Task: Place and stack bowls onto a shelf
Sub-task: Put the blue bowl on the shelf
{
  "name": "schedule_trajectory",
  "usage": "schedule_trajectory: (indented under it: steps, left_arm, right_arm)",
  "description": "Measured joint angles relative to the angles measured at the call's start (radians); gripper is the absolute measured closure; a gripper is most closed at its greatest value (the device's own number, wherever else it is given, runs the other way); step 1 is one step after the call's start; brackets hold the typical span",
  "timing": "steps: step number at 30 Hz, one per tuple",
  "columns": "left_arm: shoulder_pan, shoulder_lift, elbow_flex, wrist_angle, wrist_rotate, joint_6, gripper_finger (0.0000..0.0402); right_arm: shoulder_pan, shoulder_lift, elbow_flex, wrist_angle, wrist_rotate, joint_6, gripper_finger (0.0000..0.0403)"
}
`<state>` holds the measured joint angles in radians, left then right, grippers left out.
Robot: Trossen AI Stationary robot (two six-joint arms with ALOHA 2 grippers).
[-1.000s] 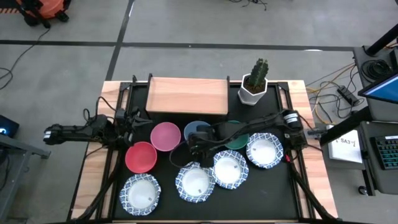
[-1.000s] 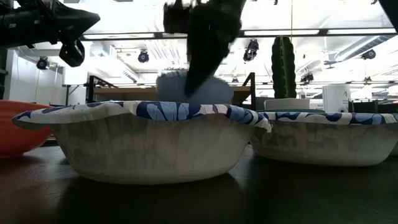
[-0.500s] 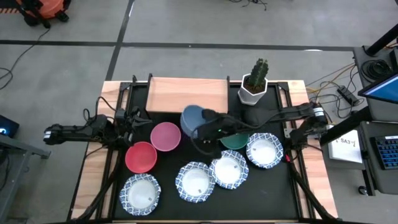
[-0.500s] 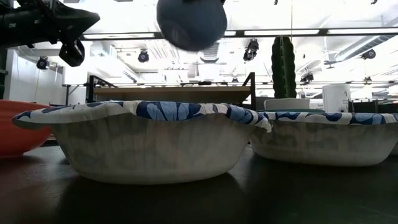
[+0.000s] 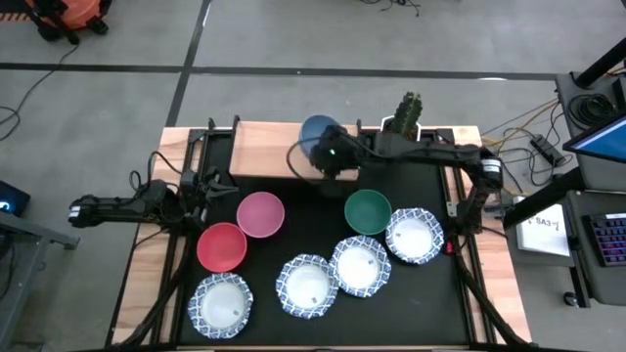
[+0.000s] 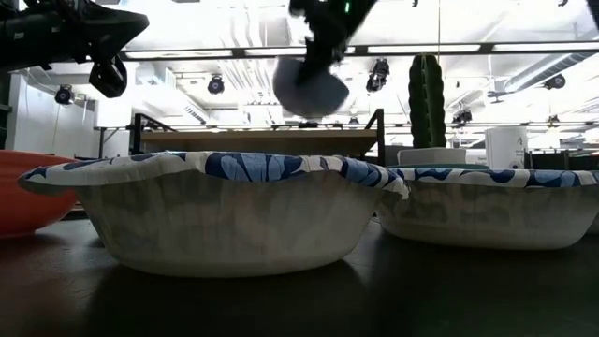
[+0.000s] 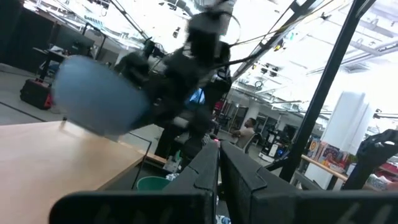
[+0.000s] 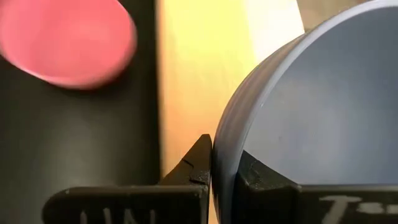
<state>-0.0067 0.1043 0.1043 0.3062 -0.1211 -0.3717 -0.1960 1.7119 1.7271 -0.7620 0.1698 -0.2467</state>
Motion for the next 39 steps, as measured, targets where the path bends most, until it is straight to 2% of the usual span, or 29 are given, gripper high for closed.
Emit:
schedule_trajectory:
  steps: [12, 26, 39]
  left_arm:
    - [0.0, 0.0, 0.0, 0.0, 0.0, 0.016, 0.0402]
    - [0.0, 0.0, 0.0, 0.0, 0.0, 0.019, 0.0402]
    - [0.0, 0.0, 0.0, 0.0, 0.0, 0.004, 0.0402]
  right_arm:
    - [-0.054, 0.063, 0.0, -0.024, -0.011, -0.002, 0.0387]
    - [-0.06, 0.068, 0.0, -0.014, 0.017, -0.008, 0.0277]
    - [-0.046, -0.029, 0.0, -0.036, 0.014, -0.002, 0.0271]
